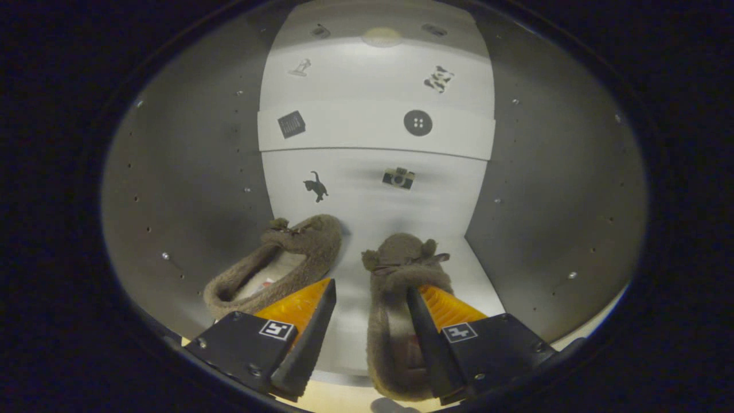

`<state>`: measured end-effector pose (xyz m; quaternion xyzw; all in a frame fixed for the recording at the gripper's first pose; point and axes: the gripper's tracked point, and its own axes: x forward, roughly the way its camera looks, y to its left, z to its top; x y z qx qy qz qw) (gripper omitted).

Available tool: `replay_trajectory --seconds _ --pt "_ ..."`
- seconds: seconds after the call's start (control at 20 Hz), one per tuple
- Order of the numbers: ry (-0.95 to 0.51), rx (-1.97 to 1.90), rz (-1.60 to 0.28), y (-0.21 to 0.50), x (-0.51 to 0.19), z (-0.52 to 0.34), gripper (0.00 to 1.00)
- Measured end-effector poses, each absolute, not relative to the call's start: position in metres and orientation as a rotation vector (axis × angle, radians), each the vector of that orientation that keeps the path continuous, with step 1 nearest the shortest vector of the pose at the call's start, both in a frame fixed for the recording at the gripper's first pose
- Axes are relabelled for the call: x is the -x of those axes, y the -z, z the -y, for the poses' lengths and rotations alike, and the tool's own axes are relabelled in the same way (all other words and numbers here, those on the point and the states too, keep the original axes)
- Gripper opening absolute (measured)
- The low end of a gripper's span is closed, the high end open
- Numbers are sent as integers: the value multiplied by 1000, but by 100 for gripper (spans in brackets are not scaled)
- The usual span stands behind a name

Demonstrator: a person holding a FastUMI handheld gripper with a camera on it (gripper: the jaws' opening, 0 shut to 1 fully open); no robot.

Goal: Open the shoe cabinet door, grab the shoes and put them into the shoe cabinet, then close the shoe cabinet door.

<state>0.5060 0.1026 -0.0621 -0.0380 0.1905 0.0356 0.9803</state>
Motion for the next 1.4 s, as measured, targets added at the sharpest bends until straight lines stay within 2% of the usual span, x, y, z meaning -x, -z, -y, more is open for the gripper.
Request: replay_trajectory --seconds 0.2,0.45,0.65,1.1,1.4 --pt "-68 74 -309 44 -467 -98 81" --pt "-138 87 -203 6 -379 -114 82" --pt "-158 126 -111 -20 -291 -118 100" --pt "-184 27 -41 -28 -100 -83 100" --pt "-98 -33 -33 -20 -16 -3 100"
